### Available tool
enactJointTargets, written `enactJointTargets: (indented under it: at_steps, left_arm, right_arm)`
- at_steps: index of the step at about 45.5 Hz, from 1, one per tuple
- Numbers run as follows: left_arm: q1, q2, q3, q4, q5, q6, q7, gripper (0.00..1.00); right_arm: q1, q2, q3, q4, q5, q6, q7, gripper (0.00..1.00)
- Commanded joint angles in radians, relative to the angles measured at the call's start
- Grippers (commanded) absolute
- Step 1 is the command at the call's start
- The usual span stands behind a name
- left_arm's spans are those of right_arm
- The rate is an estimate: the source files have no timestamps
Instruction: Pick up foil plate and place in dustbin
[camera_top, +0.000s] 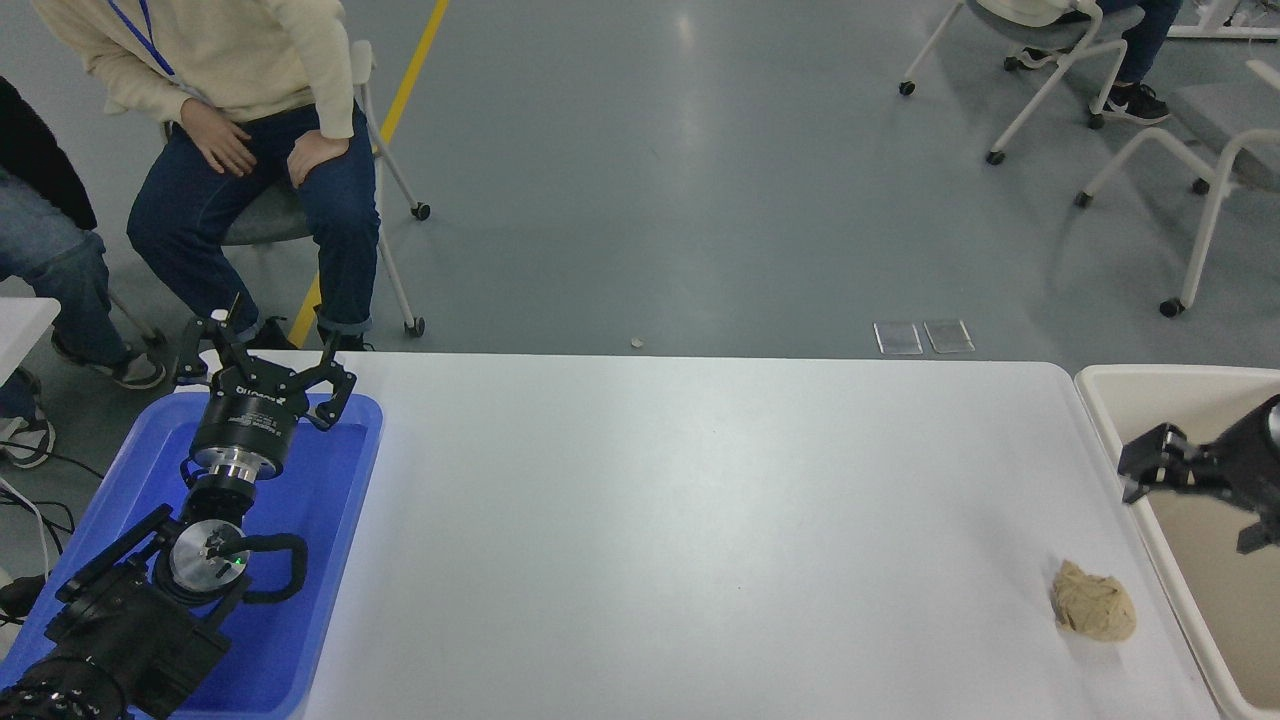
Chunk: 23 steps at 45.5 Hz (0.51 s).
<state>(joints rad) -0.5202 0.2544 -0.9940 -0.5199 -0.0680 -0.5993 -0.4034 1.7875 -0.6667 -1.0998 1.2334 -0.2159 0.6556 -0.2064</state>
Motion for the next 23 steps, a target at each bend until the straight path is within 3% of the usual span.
enactJointTargets:
  at_steps: [1,23]
  left_arm:
    - [0.0,0.0,0.0,0.0,-0.001,0.001,0.0,1.0]
    - [0.0,0.0,0.0,0.0,-0.001,0.001,0.0,1.0]
  right_arm:
    - [0.184,0.153,-0.025,0.08,0.016,0.13,-0.001,1.0]
    - [0.523,0.211,0.02,0.084,0.021,0.13,0.001,1.0]
